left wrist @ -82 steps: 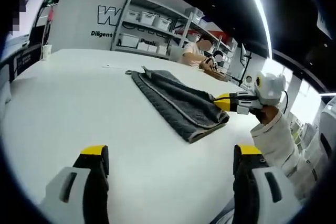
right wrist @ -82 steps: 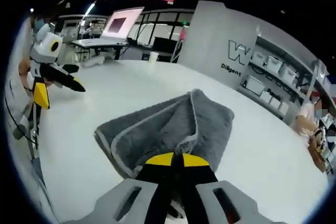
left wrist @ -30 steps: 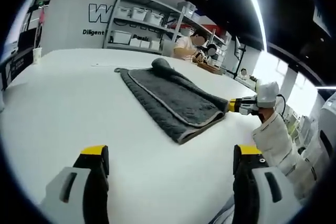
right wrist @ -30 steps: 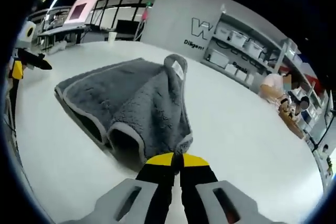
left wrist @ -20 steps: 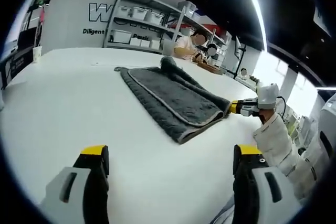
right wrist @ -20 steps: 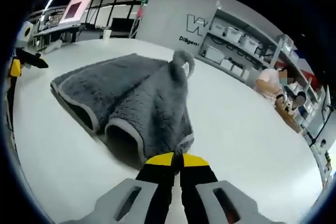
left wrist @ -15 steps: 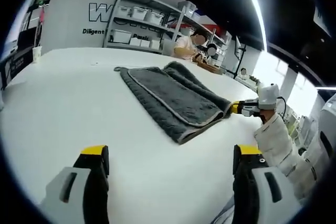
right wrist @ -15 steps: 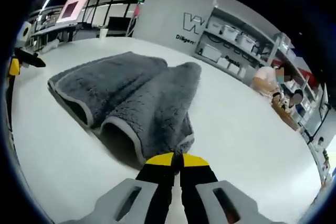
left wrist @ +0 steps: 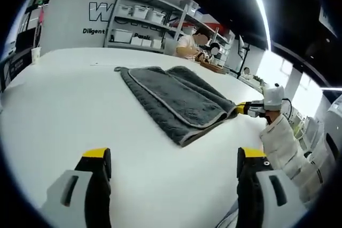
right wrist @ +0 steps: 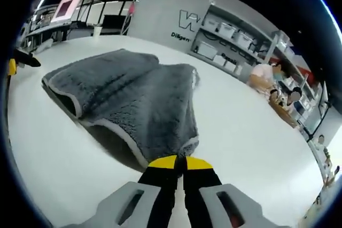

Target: Open the folded towel by lifting each exposed corner and separating the folded layers until the towel lies flat within the target outline without major curled edges

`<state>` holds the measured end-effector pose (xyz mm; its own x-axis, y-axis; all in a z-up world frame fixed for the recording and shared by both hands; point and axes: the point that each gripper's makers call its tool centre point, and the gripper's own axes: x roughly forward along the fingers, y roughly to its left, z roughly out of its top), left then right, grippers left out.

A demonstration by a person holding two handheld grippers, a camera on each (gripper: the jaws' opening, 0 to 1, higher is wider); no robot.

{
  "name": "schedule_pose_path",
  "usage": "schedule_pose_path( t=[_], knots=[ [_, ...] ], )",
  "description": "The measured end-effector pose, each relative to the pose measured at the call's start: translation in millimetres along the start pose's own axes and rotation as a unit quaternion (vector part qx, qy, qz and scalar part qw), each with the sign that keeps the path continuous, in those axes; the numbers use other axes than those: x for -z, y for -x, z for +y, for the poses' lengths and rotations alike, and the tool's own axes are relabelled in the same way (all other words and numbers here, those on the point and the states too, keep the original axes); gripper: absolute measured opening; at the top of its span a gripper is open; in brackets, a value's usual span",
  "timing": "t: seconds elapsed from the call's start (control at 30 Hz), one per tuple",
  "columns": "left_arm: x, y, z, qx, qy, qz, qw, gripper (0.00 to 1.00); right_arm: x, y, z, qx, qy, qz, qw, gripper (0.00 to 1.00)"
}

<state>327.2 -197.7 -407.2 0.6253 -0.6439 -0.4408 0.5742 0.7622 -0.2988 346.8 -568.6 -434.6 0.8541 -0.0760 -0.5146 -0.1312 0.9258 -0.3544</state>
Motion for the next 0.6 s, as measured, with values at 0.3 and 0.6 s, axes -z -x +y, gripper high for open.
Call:
schedule_pose_path(
  t=[0.3,0.6],
  knots=[
    [-0.6,-3,-1.9,0.003,-0.003,0.003,1.0,0.96,9.7,4,-15,0.017,-0.007,0.008,0.9998,0.0],
    [0.4,-4,-2.5,0.004,-0.003,0.006,1.0,0.96,11.8,4,-21,0.022,-0.013,0.011,0.9996,0.0]
  ],
)
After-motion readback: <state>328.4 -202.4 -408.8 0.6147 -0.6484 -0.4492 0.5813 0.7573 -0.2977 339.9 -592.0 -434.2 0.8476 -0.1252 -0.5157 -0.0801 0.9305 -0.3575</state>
